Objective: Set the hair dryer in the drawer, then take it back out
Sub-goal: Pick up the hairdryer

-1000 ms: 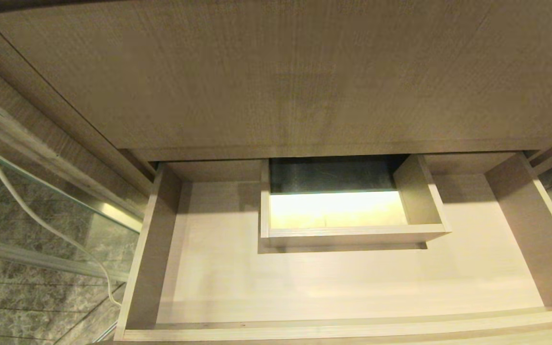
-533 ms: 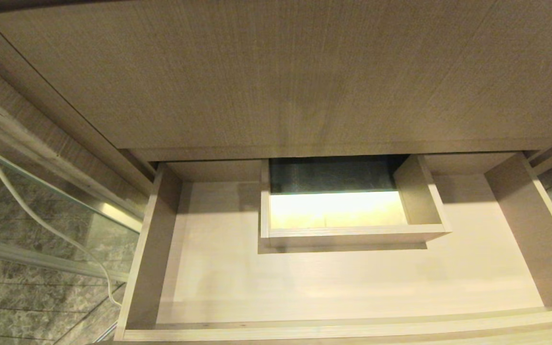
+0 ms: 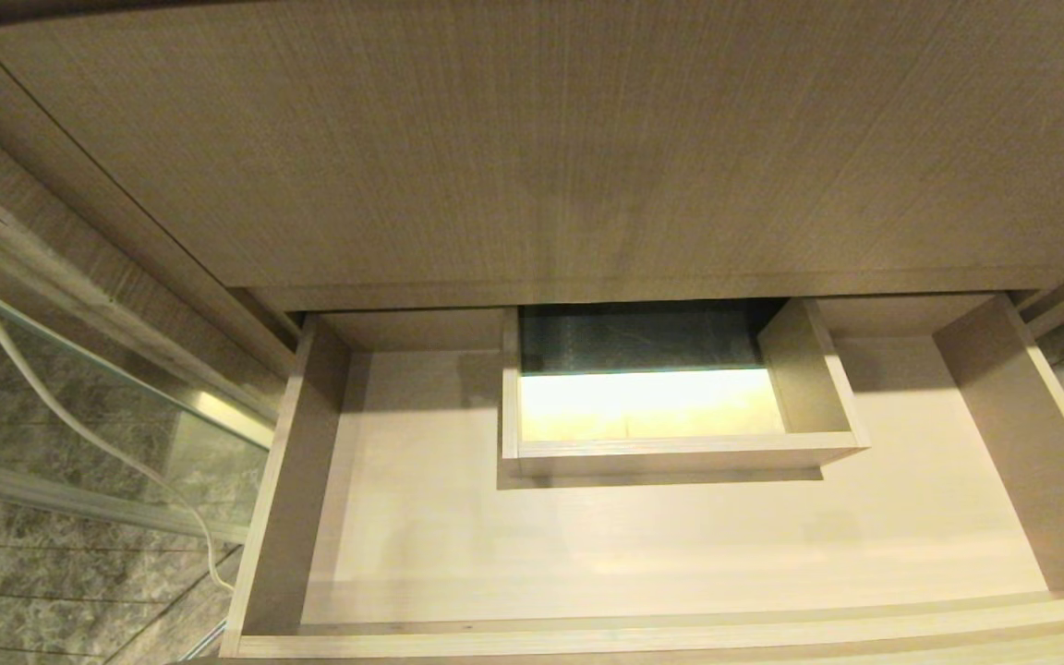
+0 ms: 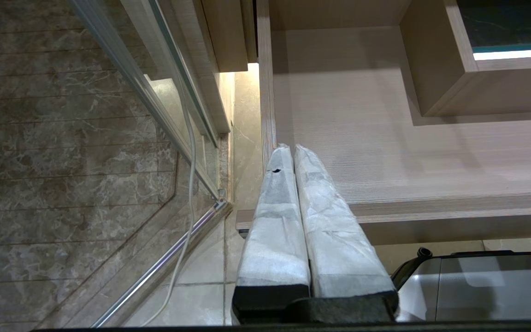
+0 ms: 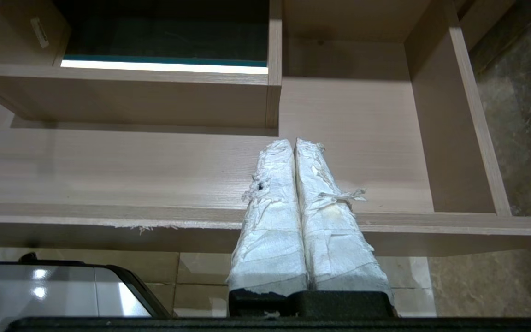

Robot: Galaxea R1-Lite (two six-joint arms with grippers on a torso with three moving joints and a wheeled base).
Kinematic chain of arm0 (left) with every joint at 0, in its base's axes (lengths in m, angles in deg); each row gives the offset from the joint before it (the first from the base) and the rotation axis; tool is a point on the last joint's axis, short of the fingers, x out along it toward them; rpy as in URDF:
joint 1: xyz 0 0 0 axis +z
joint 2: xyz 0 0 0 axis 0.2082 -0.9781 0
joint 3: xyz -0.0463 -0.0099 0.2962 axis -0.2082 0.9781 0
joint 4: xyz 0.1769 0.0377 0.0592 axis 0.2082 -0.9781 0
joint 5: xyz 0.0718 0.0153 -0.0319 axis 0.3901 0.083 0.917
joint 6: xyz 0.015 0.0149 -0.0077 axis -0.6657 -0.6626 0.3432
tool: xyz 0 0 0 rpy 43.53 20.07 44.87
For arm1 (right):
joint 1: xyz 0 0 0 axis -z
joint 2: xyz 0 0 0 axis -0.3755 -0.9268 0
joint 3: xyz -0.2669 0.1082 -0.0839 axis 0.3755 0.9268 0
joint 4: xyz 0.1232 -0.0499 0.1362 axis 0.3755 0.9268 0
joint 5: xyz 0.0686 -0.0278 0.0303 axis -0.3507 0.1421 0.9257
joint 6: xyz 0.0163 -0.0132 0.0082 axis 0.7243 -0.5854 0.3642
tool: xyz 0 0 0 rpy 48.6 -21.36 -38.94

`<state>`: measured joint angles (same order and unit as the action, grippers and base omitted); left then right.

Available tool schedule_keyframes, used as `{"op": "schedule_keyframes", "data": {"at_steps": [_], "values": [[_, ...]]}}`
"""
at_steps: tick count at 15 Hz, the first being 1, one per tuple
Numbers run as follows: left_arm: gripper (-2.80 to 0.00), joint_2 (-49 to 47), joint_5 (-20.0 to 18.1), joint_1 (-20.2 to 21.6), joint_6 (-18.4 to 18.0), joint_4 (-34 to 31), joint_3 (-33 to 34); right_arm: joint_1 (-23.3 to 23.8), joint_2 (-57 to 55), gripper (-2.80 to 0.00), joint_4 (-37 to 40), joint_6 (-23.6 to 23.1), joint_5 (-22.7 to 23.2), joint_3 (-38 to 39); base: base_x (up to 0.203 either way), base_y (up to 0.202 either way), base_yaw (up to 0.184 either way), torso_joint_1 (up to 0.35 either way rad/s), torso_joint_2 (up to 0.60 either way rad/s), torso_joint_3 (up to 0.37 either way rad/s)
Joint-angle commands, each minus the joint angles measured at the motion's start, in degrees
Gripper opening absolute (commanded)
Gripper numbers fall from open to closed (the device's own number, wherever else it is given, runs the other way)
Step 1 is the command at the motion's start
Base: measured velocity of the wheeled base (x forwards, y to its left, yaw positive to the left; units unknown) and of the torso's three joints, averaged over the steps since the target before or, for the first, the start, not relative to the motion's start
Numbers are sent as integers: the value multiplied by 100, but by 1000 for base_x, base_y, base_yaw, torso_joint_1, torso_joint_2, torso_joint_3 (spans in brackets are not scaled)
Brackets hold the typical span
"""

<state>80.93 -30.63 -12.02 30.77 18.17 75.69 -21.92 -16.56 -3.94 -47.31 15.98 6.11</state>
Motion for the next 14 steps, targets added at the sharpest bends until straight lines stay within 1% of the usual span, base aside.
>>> {"op": "schedule_keyframes", "data": {"at_steps": [1, 14], "values": [[-280, 0, 0, 0, 0, 1, 8, 4, 41, -280, -22, 79, -19, 9, 0, 0, 0, 0, 0, 0], [-280, 0, 0, 0, 0, 1, 9, 4, 41, -280, -22, 53, -28, 9, 0, 0, 0, 0, 0, 0]]}}
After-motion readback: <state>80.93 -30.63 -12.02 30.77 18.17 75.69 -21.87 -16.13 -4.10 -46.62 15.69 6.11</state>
